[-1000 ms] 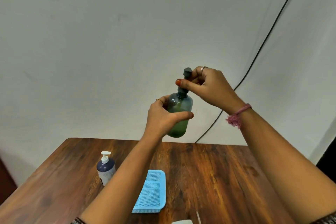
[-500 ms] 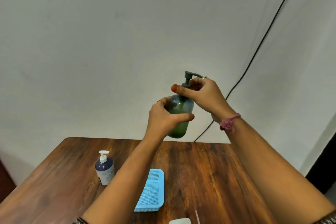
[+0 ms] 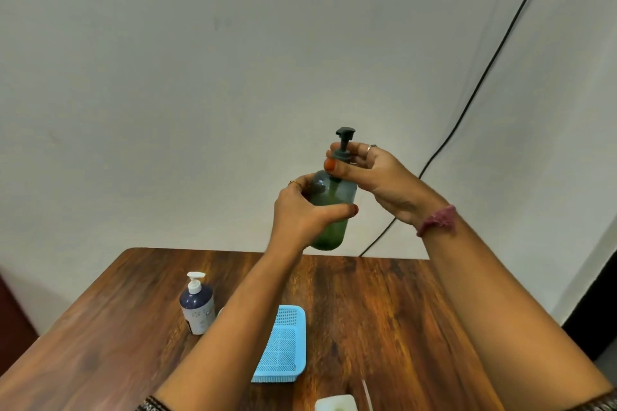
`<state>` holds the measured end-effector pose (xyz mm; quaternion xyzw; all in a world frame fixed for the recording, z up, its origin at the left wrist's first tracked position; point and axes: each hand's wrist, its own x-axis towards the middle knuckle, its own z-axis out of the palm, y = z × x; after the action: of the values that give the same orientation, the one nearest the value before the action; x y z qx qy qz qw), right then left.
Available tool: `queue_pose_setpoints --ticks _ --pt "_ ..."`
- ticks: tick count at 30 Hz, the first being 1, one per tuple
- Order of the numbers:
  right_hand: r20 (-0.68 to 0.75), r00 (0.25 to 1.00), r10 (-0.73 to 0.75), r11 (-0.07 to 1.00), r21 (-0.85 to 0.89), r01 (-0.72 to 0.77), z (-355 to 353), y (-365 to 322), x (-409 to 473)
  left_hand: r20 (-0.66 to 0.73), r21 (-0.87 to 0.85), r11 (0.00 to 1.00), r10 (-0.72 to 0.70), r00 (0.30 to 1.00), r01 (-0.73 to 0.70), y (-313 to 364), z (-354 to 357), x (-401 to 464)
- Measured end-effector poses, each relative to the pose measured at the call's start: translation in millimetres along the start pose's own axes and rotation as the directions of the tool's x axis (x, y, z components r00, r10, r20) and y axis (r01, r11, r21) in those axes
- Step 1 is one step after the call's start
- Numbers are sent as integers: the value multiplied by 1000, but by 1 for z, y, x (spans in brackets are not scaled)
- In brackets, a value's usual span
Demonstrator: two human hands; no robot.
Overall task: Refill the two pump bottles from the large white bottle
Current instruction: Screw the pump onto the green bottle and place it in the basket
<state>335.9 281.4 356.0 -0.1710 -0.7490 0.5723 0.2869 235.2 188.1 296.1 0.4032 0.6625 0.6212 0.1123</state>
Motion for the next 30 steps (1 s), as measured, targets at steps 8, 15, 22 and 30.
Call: queue_pose_setpoints --ticks 8,15,22,30 --pt "-197 980 -9 1000 4 10 13 5 9 -9 0 1000 -5 1000 5 -3 3 3" --pt "13 1000 -16 994 105 14 -4 1 6 -8 -32 999 -29 1000 28 -3 1 5" --pt "11 1000 21 998 64 -22 1 12 12 -20 -50 998 -33 999 32 -4 1 5" --pt "-113 994 -5 996 90 15 6 25 16 -13 -27 999 -33 999 32 -8 6 4"
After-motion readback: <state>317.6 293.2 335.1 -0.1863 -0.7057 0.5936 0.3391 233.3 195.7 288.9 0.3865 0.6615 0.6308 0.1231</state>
